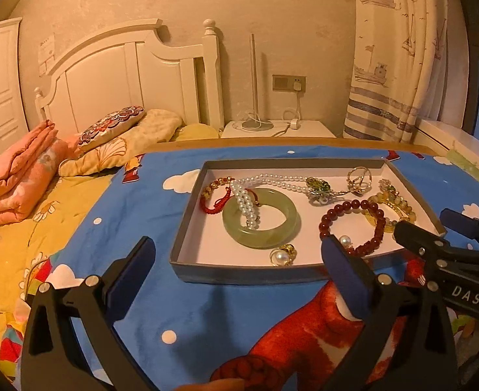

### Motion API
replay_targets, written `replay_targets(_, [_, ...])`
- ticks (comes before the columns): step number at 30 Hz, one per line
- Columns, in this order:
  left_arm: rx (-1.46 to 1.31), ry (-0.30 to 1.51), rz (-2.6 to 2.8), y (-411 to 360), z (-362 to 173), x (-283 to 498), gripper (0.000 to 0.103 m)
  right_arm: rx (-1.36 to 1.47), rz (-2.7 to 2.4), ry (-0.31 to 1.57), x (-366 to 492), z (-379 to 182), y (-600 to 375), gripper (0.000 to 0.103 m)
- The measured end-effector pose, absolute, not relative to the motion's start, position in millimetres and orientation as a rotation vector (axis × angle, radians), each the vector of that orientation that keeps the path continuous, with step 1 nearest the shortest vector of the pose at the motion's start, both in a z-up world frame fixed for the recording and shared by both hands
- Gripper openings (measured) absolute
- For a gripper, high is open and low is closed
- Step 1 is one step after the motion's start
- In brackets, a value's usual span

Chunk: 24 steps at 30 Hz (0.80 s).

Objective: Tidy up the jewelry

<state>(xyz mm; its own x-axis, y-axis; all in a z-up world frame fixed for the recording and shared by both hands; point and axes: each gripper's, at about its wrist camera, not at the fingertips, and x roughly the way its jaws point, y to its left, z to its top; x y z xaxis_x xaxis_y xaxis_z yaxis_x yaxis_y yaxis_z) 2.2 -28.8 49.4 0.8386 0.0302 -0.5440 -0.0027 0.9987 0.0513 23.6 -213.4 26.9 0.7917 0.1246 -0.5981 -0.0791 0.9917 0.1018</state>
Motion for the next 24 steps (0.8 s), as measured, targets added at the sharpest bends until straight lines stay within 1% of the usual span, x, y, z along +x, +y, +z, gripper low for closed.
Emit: replay_targets(24, [0.044,0.574,0.012,-29.8,49.1,1.2,0.101,0.074,0.110,0.649,24.2,27.1,-214.2,0.086])
